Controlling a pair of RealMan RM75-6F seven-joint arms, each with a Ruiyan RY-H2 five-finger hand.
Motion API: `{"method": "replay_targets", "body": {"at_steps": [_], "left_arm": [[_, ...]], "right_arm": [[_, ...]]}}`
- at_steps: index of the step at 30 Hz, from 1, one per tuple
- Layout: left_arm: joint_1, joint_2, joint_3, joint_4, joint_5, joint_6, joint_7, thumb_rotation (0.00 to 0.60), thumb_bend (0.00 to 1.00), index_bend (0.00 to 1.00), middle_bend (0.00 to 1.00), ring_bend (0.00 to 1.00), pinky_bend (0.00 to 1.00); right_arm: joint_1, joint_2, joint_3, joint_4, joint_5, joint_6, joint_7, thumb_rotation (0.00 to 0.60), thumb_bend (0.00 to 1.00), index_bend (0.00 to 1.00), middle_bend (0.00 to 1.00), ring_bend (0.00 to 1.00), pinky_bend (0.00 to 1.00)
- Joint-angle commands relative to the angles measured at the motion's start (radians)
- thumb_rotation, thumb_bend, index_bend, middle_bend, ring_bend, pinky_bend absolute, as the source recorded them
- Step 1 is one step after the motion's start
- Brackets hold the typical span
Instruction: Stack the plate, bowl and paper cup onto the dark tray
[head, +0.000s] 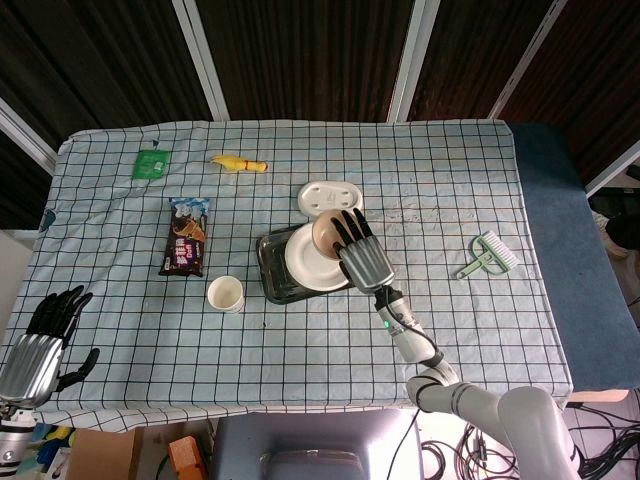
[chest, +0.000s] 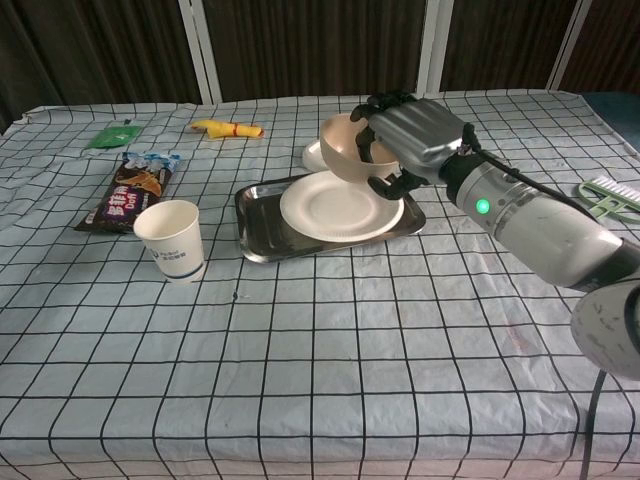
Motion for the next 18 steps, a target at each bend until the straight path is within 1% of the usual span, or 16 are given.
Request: {"method": "replay_targets", "body": {"at_steps": [1, 5, 12, 16, 18], "left_arm": [[0.004, 0.003, 0.001, 0.000, 0.003, 0.008, -0.005, 0.600, 0.36, 0.00, 0.00, 0.00, 0.02], [0.011, 0.006, 0.002, 0.002, 0.006, 0.021, -0.012, 0.600, 0.36, 0.00, 0.00, 0.00, 0.02], [0.013, 0.009, 0.002, 0.004, 0.008, 0.025, -0.019, 0.600, 0.36, 0.00, 0.00, 0.00, 0.02], [0.013, 0.008, 0.002, 0.005, 0.009, 0.026, -0.021, 0.600, 0.36, 0.00, 0.00, 0.00, 0.02], [0.013, 0.007, 0.002, 0.006, 0.009, 0.026, -0.018, 0.600, 0.36, 0.00, 0.00, 0.00, 0.02]], "right_arm": [[0.018, -0.036, 0.009, 0.028, 0.020, -0.027, -0.027, 0.600, 0.45, 0.69, 0.12, 0.00, 0.00], [0.027, -0.069, 0.013, 0.063, 0.036, -0.051, -0.037, 0.600, 0.45, 0.68, 0.12, 0.00, 0.00], [0.037, -0.095, 0.012, 0.085, 0.048, -0.078, -0.037, 0.600, 0.45, 0.65, 0.12, 0.00, 0.00], [0.037, -0.096, 0.011, 0.087, 0.054, -0.090, -0.044, 0.600, 0.45, 0.58, 0.12, 0.00, 0.00], [0.035, -0.090, 0.013, 0.083, 0.059, -0.095, -0.045, 0.600, 0.42, 0.54, 0.12, 0.00, 0.00]]}}
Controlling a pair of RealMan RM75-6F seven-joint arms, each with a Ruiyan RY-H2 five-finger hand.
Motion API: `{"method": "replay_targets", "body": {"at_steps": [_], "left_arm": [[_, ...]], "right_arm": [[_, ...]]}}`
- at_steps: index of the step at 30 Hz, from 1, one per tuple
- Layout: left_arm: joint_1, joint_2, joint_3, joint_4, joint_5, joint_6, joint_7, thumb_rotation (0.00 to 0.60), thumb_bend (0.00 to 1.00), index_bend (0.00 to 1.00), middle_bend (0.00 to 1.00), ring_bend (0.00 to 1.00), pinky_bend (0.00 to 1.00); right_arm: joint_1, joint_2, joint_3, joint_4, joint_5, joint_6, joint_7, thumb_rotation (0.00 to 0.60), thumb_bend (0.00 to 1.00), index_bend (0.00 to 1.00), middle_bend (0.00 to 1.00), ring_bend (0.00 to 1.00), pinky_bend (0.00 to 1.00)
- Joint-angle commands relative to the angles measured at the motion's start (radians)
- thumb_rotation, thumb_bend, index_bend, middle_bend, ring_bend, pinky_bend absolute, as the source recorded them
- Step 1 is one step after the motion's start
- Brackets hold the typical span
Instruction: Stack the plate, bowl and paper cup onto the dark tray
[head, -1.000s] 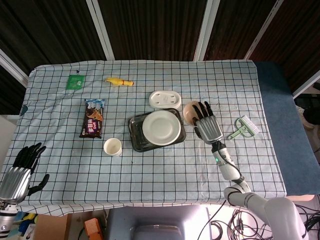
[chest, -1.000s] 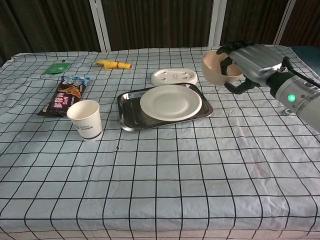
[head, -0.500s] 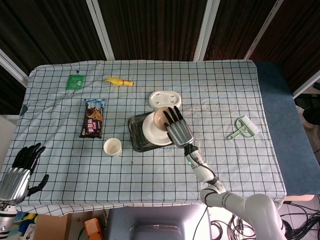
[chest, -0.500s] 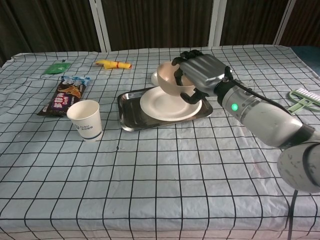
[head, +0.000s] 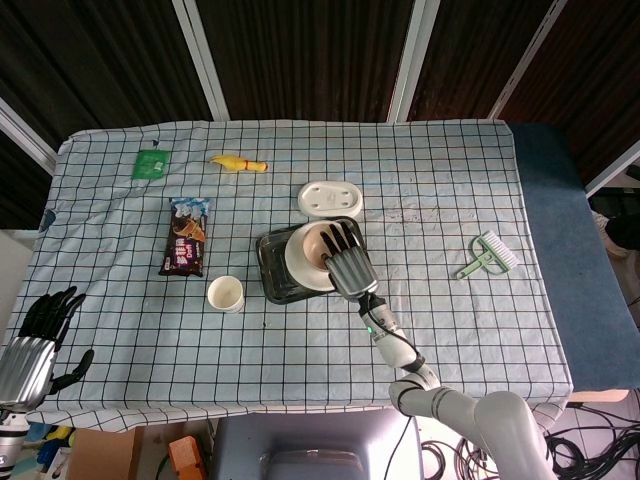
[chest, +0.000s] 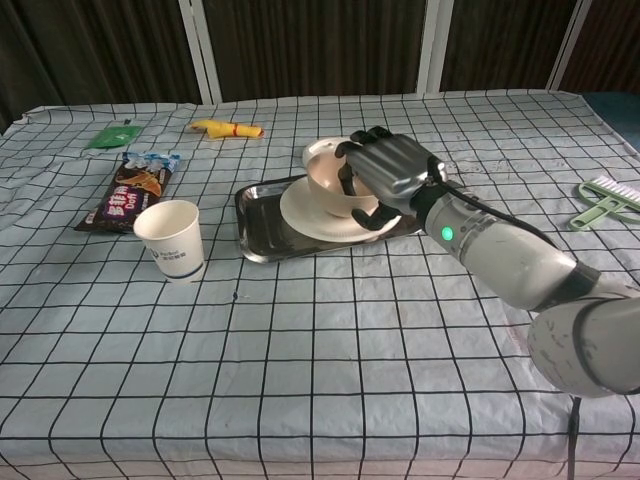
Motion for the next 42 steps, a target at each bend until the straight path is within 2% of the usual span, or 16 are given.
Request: {"method": "replay_targets", "body": {"at_steps": [1, 5, 8, 17, 25, 31, 36, 39, 42], "left_arm": [[0.000, -0.001, 0.000, 0.000, -0.001, -0.001, 0.002, 0.600, 0.36, 0.00, 0.00, 0.00, 0.02], [0.000, 0.000, 0.000, -0.001, -0.003, -0.004, 0.004, 0.600, 0.36, 0.00, 0.00, 0.00, 0.02], [-0.001, 0.000, 0.000, -0.003, -0.004, -0.006, 0.006, 0.600, 0.36, 0.00, 0.00, 0.00, 0.02], [-0.002, -0.002, 0.000, -0.007, -0.005, -0.012, 0.016, 0.600, 0.36, 0.00, 0.00, 0.00, 0.02], [-0.006, -0.003, 0.000, -0.014, -0.008, -0.021, 0.024, 0.600, 0.36, 0.00, 0.00, 0.00, 0.02], [-0.005, 0.000, -0.001, -0.015, -0.004, -0.014, 0.017, 0.600, 0.36, 0.00, 0.00, 0.00, 0.02], [-0.004, 0.001, -0.001, -0.014, -0.004, -0.014, 0.017, 0.600, 0.36, 0.00, 0.00, 0.00, 0.02], [-0.001, 0.003, 0.002, -0.014, -0.005, -0.012, 0.018, 0.600, 0.36, 0.00, 0.00, 0.00, 0.02], [0.005, 0.007, 0.002, -0.016, -0.009, -0.007, 0.019, 0.600, 0.36, 0.00, 0.00, 0.00, 0.02]], "right_arm": [[-0.003, 0.011, 0.003, -0.009, 0.007, -0.006, 0.000, 0.600, 0.39, 0.51, 0.12, 0.00, 0.00], [-0.015, 0.038, 0.002, -0.040, 0.009, -0.002, 0.004, 0.600, 0.31, 0.40, 0.12, 0.00, 0.00], [-0.032, 0.069, -0.005, -0.080, 0.007, 0.008, 0.007, 0.600, 0.28, 0.35, 0.12, 0.00, 0.00], [-0.095, 0.189, -0.044, -0.262, -0.035, 0.082, 0.000, 0.600, 0.27, 0.33, 0.12, 0.00, 0.00], [-0.119, 0.248, -0.044, -0.364, -0.034, 0.099, 0.001, 0.600, 0.27, 0.33, 0.12, 0.00, 0.00], [-0.105, 0.247, -0.045, -0.452, -0.065, 0.115, 0.012, 0.600, 0.27, 0.31, 0.10, 0.00, 0.00], [-0.094, 0.238, -0.044, -0.472, -0.075, 0.115, -0.002, 0.600, 0.27, 0.31, 0.10, 0.00, 0.00], [-0.050, 0.189, -0.024, -0.492, -0.075, 0.090, -0.033, 0.600, 0.27, 0.31, 0.10, 0.00, 0.00], [0.016, 0.092, 0.013, -0.432, -0.040, 0.035, -0.091, 0.600, 0.27, 0.29, 0.08, 0.00, 0.00]]}}
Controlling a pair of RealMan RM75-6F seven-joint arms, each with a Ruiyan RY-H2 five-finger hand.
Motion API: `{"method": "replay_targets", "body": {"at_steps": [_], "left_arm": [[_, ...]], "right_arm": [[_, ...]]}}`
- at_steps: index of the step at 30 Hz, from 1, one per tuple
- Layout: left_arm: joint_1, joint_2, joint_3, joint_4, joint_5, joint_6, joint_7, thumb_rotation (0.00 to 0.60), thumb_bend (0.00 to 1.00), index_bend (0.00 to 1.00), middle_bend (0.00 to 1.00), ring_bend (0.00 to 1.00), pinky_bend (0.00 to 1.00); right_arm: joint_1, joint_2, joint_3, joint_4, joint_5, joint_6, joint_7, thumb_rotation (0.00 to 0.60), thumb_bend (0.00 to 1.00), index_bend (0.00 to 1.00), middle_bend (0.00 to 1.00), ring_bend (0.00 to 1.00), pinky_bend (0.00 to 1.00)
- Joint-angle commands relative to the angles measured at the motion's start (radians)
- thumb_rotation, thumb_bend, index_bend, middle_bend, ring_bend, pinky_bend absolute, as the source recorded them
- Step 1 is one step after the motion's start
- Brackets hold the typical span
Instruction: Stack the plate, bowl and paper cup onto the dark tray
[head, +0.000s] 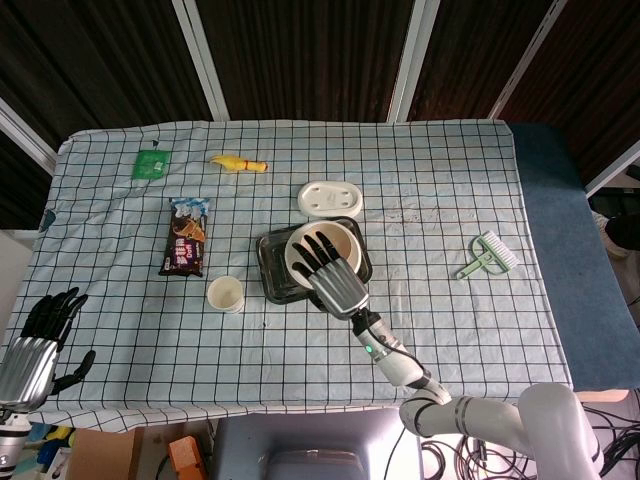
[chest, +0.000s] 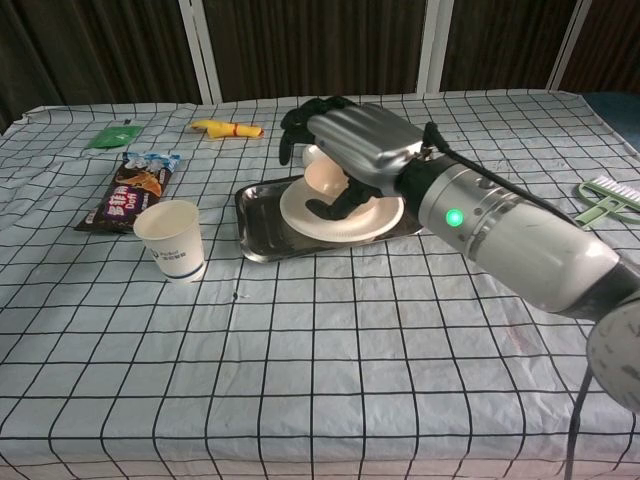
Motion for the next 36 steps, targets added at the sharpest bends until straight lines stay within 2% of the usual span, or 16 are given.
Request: {"method": "replay_targets", "body": {"at_steps": [1, 7, 15, 19, 25, 28, 36], "left_arm": [[0.005, 0.003, 0.000, 0.000, -0.003, 0.005, -0.002, 0.600, 0.36, 0.00, 0.00, 0.00, 0.02], [0.013, 0.008, -0.002, 0.007, -0.014, 0.012, -0.017, 0.600, 0.36, 0.00, 0.00, 0.00, 0.02], [0.017, 0.013, -0.003, 0.012, -0.014, 0.017, -0.031, 0.600, 0.36, 0.00, 0.00, 0.00, 0.02], [0.021, 0.014, -0.003, 0.013, -0.011, 0.023, -0.036, 0.600, 0.36, 0.00, 0.00, 0.00, 0.02], [0.024, 0.017, -0.004, 0.014, -0.007, 0.030, -0.045, 0.600, 0.36, 0.00, 0.00, 0.00, 0.02], [0.024, 0.016, -0.004, 0.016, -0.005, 0.032, -0.045, 0.600, 0.36, 0.00, 0.00, 0.00, 0.02], [0.026, 0.014, -0.004, 0.019, -0.001, 0.036, -0.045, 0.600, 0.36, 0.00, 0.00, 0.00, 0.02]], "right_arm": [[0.084, -0.120, 0.046, 0.072, 0.036, -0.063, -0.071, 0.600, 0.27, 0.28, 0.06, 0.00, 0.00], [0.170, -0.257, 0.092, 0.212, 0.053, -0.098, -0.055, 0.600, 0.27, 0.26, 0.02, 0.00, 0.00], [0.236, -0.345, 0.120, 0.328, 0.055, -0.107, -0.042, 0.600, 0.27, 0.27, 0.02, 0.00, 0.00], [0.266, -0.368, 0.139, 0.363, 0.078, -0.131, -0.034, 0.600, 0.27, 0.33, 0.02, 0.00, 0.00], [0.285, -0.368, 0.128, 0.373, 0.139, -0.149, -0.056, 0.600, 0.31, 0.51, 0.02, 0.00, 0.00], [0.289, -0.368, 0.120, 0.379, 0.156, -0.142, -0.066, 0.600, 0.33, 0.56, 0.02, 0.00, 0.00], [0.281, -0.359, 0.110, 0.391, 0.146, -0.105, -0.074, 0.600, 0.45, 0.62, 0.03, 0.00, 0.00]]}}
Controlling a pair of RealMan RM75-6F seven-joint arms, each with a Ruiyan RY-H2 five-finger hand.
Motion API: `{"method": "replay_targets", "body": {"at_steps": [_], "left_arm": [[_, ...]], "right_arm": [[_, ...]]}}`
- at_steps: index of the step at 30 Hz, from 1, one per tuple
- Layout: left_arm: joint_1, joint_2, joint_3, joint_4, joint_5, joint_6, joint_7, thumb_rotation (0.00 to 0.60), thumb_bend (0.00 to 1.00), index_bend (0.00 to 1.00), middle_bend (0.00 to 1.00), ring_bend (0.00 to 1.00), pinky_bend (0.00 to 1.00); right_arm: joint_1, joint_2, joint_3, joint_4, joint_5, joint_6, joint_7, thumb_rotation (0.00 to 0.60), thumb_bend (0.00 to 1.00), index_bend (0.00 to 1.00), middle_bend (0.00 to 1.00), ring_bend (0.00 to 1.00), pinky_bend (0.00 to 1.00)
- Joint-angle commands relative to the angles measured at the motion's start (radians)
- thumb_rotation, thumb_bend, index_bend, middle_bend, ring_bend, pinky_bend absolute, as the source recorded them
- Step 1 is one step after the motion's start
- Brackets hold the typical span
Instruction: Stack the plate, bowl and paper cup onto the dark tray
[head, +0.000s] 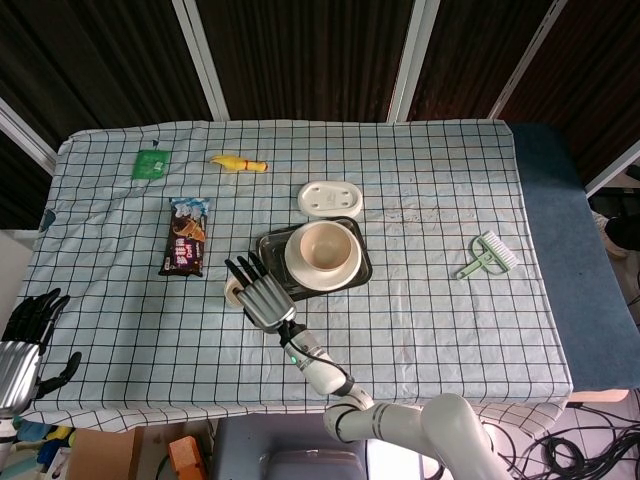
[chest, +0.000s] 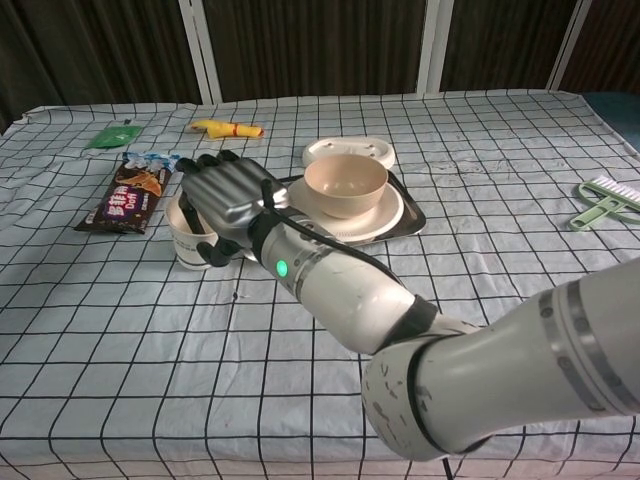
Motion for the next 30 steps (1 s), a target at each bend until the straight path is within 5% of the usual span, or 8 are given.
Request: {"method": "replay_targets", "body": {"at_steps": [1, 15, 30], "left_arm": [[0.000, -0.001, -0.001, 0.001, 0.001, 0.001, 0.001, 0.600, 0.36, 0.00, 0.00, 0.00, 0.02], [-0.002, -0.009, -0.003, 0.001, 0.006, 0.000, 0.015, 0.600, 0.35, 0.00, 0.00, 0.00, 0.02], [-0.016, -0.014, -0.006, -0.011, -0.001, -0.026, 0.041, 0.600, 0.35, 0.00, 0.00, 0.00, 0.02]], "right_arm": [[-0.010, 0.015, -0.002, -0.010, -0.012, 0.018, -0.003, 0.600, 0.45, 0.62, 0.03, 0.00, 0.00], [-0.111, 0.238, 0.035, -0.219, -0.023, 0.128, -0.027, 0.600, 0.45, 0.60, 0.03, 0.00, 0.00], [-0.205, 0.376, -0.002, -0.273, 0.097, 0.043, -0.102, 0.600, 0.45, 0.59, 0.03, 0.00, 0.00]]}}
